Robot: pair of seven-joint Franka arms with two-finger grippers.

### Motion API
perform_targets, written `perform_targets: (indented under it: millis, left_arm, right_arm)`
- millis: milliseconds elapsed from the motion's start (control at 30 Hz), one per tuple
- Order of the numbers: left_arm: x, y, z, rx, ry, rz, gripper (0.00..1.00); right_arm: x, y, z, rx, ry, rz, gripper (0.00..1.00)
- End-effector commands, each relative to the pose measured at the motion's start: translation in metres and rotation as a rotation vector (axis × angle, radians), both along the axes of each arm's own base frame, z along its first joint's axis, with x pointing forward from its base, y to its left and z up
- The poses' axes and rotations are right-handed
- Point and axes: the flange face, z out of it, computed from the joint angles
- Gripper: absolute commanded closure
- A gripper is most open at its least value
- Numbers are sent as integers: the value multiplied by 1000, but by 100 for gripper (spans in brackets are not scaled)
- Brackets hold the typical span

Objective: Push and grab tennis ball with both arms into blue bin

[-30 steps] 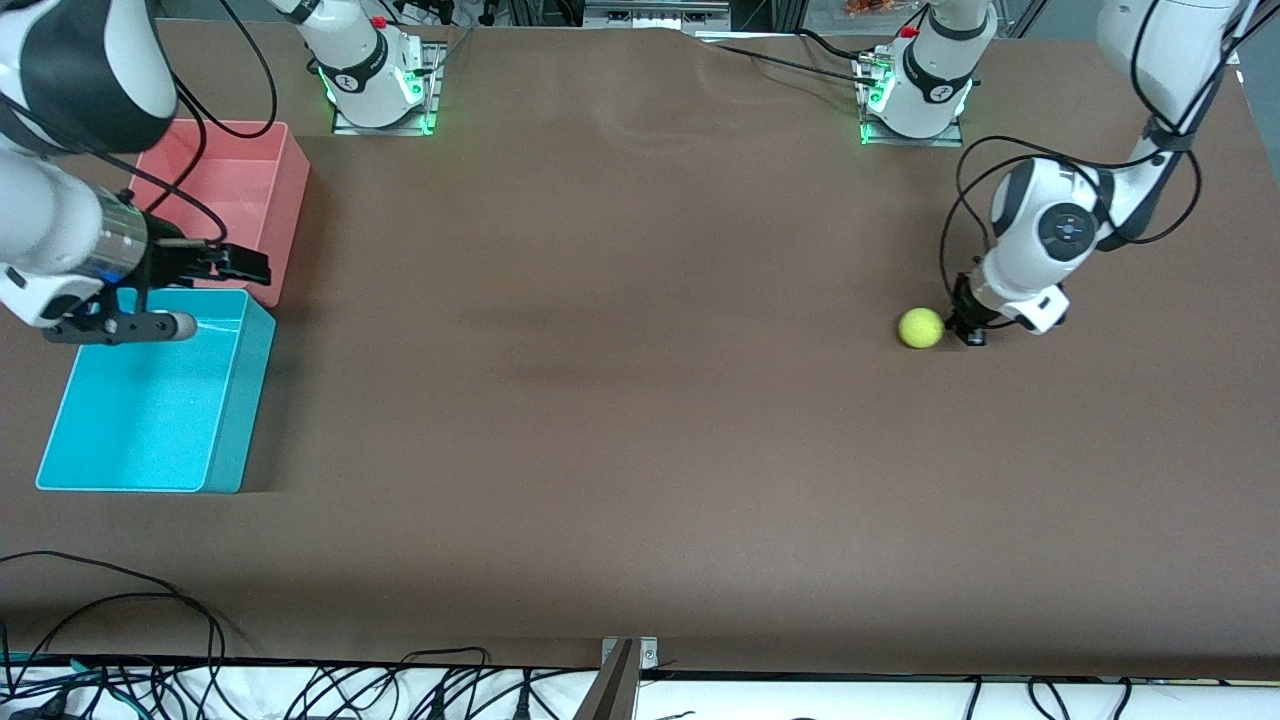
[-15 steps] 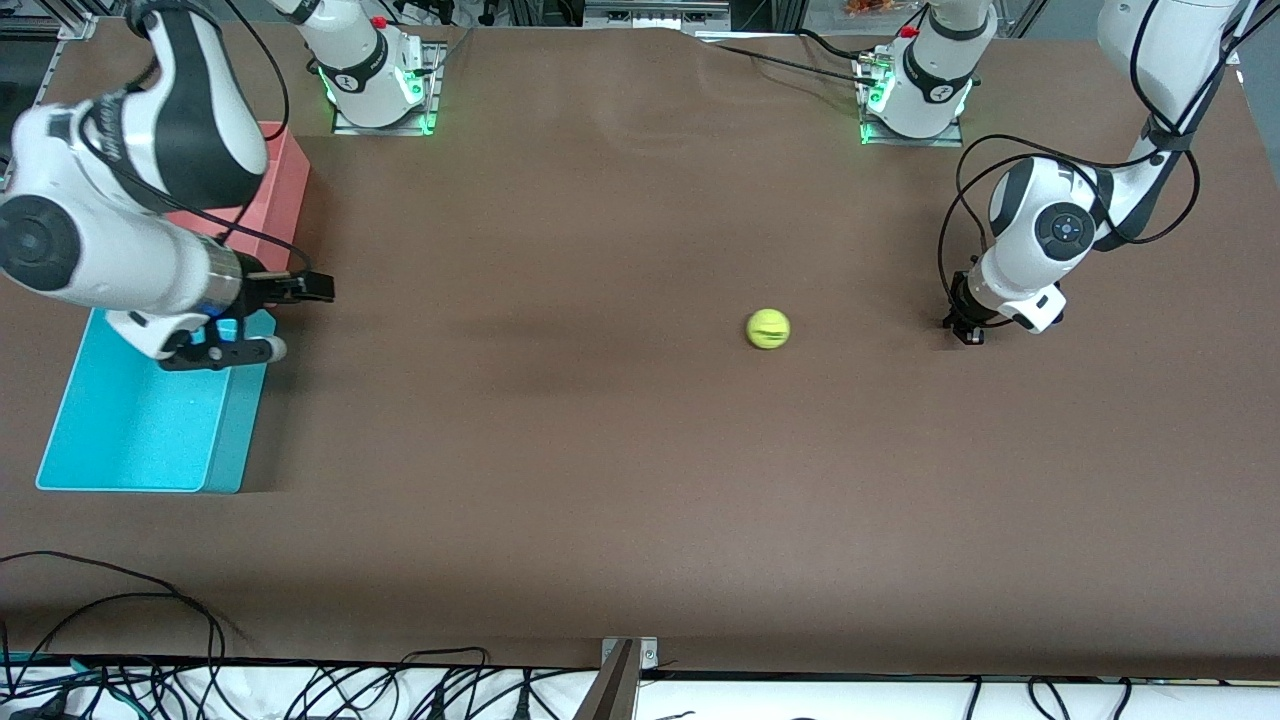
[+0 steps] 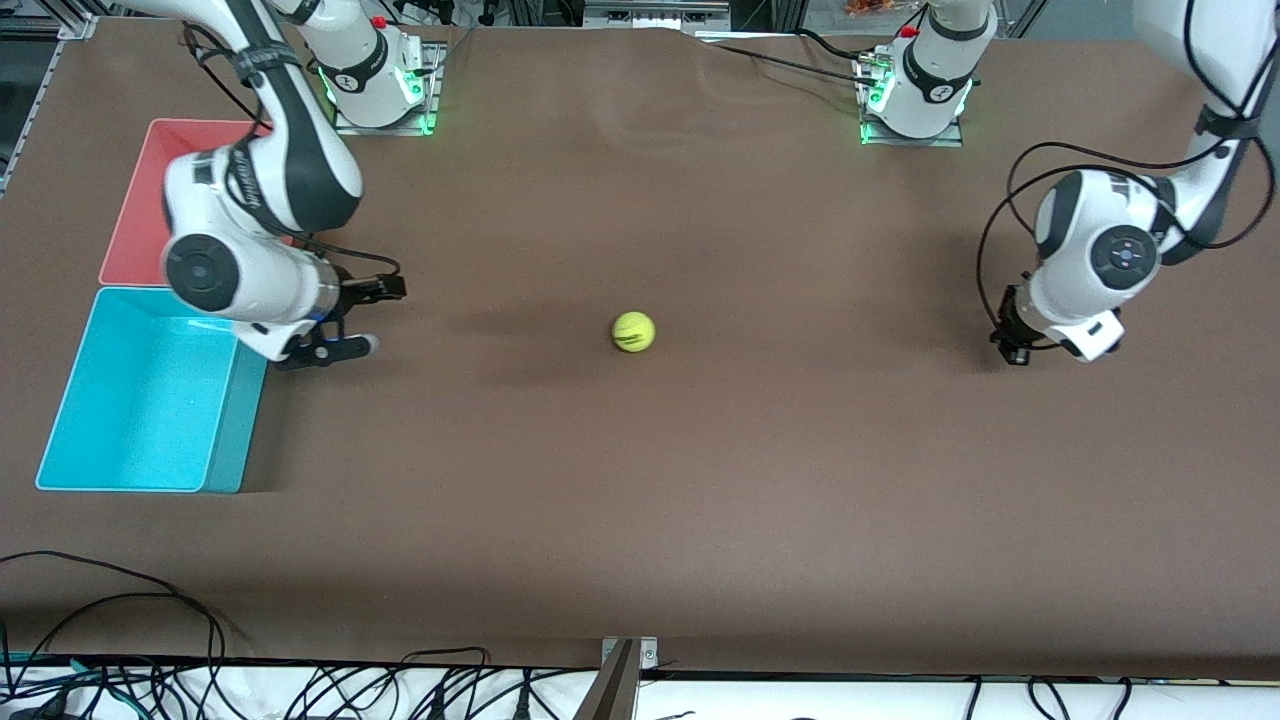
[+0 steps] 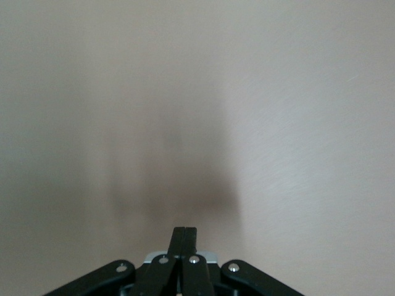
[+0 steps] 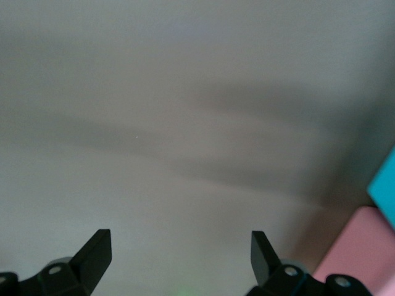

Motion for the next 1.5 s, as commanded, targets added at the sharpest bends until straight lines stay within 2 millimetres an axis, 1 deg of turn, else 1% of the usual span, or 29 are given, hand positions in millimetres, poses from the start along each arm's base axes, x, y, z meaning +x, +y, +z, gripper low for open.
perform_targets:
  millis: [0, 167, 267, 400, 667, 833, 967, 1033, 1100, 1233, 1300, 1367, 1433, 1467]
  left_arm:
    - [30, 8, 43, -12, 21, -88, 100]
    - [51, 16, 82, -58, 52, -208, 100]
    - [61, 20, 106, -81, 68, -282, 100]
    - [73, 24, 139, -115, 74, -370, 100]
    - [89, 30, 204, -154, 83, -563, 100]
    - [91, 30, 239, -177, 97, -712, 100]
    - [92, 31, 268, -202, 96, -846, 100]
    - [92, 31, 279, -208, 99, -895, 100]
    - [91, 30, 290, -223, 94, -936, 100]
    - [90, 29, 309, -251, 76, -975, 99]
    - [89, 28, 314, -254, 79, -995, 95]
    - [88, 23, 319, -257, 81, -1031, 87]
    - [88, 14, 323, -262, 83, -1080, 85]
    - [88, 12, 326, -264, 86, -1097, 83]
  right_arm:
    - [-13, 12, -33, 24, 38, 20, 0]
    - [-18, 19, -66, 31, 77, 32, 0]
    - [-22, 27, -75, 40, 68, 42, 0]
    - [-23, 28, -90, 50, 38, 42, 0]
    - [-12, 34, -108, 79, -31, 52, 0]
    - [-12, 40, -111, 79, -43, 67, 0]
    - [-8, 42, -121, 93, -76, 79, 0]
    - [-7, 44, -123, 98, -89, 93, 0]
    - [-6, 42, -124, 84, -96, 114, 0]
    - [-6, 40, -124, 75, -97, 124, 0]
    - [-5, 41, -123, 73, -98, 128, 0]
    - [-3, 42, -120, 74, -106, 129, 0]
    - [0, 42, -116, 75, -115, 128, 0]
    - [2, 42, -114, 76, -121, 126, 0]
